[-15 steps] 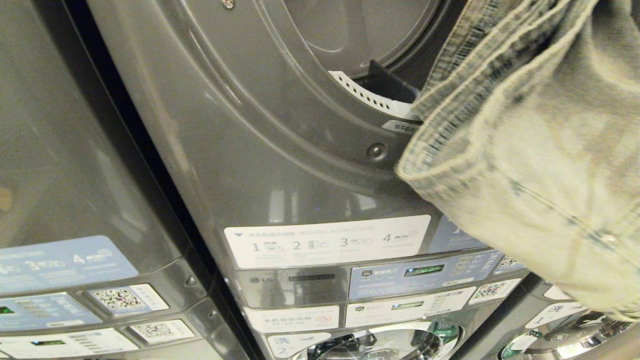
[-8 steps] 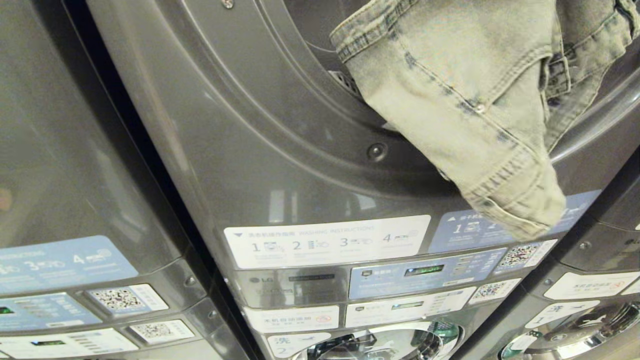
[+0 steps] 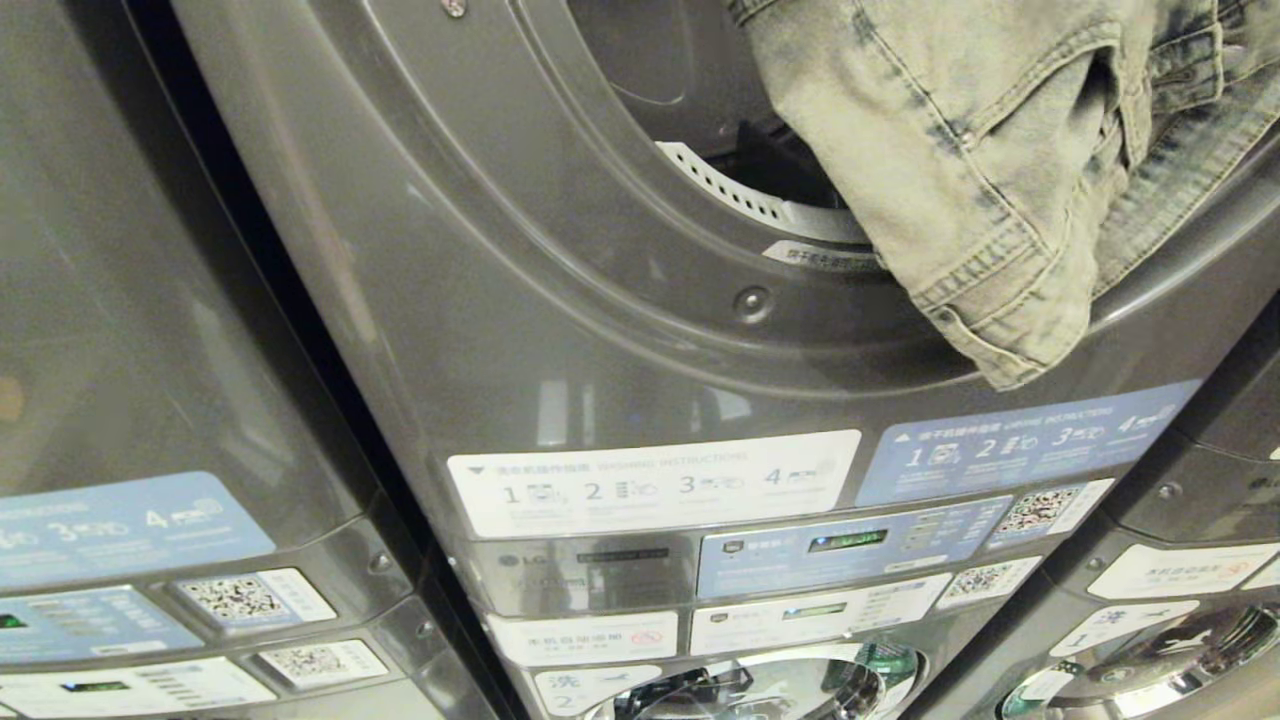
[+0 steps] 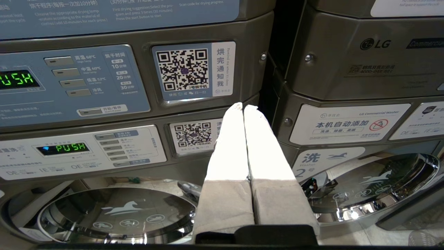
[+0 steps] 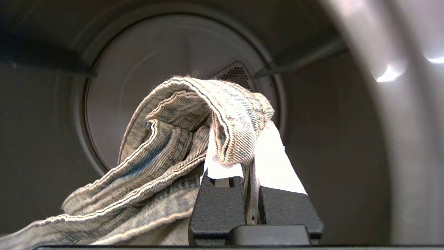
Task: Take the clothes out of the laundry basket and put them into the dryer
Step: Put the clothes in the dryer
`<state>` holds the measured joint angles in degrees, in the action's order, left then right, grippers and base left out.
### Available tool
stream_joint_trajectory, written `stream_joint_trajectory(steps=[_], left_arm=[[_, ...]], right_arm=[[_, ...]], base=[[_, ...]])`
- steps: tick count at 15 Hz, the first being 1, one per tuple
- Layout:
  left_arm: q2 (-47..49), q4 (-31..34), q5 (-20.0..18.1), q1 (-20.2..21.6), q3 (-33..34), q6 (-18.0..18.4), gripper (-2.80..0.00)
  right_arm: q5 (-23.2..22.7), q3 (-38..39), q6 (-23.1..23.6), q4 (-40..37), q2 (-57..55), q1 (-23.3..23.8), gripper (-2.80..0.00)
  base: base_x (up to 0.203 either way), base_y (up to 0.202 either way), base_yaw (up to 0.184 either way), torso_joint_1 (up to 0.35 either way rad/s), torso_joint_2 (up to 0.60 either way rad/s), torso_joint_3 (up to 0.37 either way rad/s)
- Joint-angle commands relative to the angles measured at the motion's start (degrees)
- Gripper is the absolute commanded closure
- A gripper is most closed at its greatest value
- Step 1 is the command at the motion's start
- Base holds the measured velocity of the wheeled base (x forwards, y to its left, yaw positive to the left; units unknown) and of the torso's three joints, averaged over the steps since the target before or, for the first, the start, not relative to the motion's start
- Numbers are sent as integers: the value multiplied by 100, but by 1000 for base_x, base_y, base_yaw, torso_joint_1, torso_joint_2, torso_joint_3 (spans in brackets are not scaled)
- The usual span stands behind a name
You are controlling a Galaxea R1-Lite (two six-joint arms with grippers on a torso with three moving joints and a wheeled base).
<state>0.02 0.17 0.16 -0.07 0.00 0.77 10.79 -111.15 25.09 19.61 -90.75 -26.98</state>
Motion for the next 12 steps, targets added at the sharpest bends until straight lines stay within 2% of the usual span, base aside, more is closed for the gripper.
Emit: stream_joint_trajectory(steps=[1, 8, 12], left_arm=[[-2, 1, 2, -1, 0, 2, 0], [-2, 1, 2, -1, 0, 2, 0], [-2, 1, 2, -1, 0, 2, 0]], right_arm=[[44, 180, -33, -8, 78, -3, 0], [460, -21, -683, 215, -1606, -9, 0], [468, 6, -735, 57, -1640, -173, 0]], base=[[0, 0, 0, 0, 0, 0], [0, 0, 0, 0, 0, 0], [0, 0, 0, 0, 0, 0]])
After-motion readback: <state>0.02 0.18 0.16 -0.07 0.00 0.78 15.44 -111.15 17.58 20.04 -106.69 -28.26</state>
